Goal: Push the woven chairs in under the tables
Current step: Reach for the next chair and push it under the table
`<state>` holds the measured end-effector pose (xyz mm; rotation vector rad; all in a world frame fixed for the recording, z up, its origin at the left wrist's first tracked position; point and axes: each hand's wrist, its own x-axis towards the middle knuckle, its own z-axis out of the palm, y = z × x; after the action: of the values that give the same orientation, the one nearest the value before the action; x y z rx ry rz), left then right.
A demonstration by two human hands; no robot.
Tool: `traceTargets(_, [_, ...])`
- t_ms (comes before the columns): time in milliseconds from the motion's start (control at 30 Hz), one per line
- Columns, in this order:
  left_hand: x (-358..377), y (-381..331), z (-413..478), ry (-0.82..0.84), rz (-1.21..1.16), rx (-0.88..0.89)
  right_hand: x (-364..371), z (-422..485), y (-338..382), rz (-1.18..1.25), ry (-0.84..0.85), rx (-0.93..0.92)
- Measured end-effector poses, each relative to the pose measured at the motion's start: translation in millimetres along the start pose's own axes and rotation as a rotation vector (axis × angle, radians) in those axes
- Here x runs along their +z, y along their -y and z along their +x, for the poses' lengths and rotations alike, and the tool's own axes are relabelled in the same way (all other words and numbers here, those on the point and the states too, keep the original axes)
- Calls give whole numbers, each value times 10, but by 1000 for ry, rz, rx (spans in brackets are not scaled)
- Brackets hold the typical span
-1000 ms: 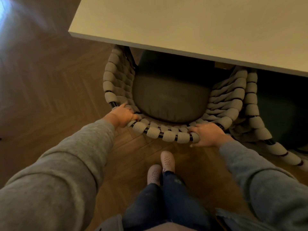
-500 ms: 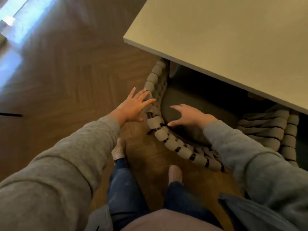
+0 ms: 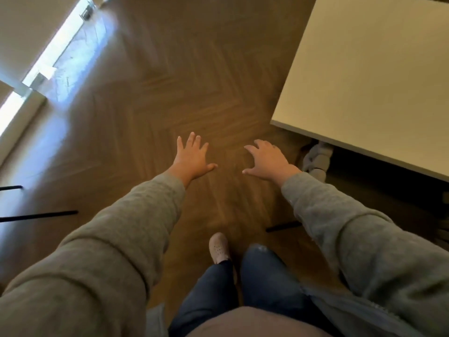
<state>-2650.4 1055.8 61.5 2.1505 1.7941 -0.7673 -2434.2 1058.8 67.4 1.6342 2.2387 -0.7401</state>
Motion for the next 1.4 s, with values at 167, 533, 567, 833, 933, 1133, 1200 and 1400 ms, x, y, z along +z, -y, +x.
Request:
traceTargets(167, [-167,549,570,66,-1,13,-356,724,342,17,4,-15])
traceTargets(533, [-1509,1038,2843,-7,102,172,-1564,2688,-446,100,-102,242])
traceTargets(567, [-1663,1045,3046,-11,101,197,-1671,2821,-559,119,-100,260])
traceTargets(833, [-2915,945,4809,-47,182,329,-2595,3871,-1478,241,-177,427])
traceTargets(933, [-3390,811,5597,-93,281,425,-2941,4321,-1874,282,-244,499])
traceTargets(1133, [-4454,386,7162,-136,408,631,-3645,5172,-2678,438,-357,677])
traceTargets(1200, [-4815,198,7579,-146,445,678,-3878,5373,-2931,477,-398,729])
traceTargets(1400, [-5599,-569,8483,-199,517,858,-4375,5624,-3766,505,-499,940])
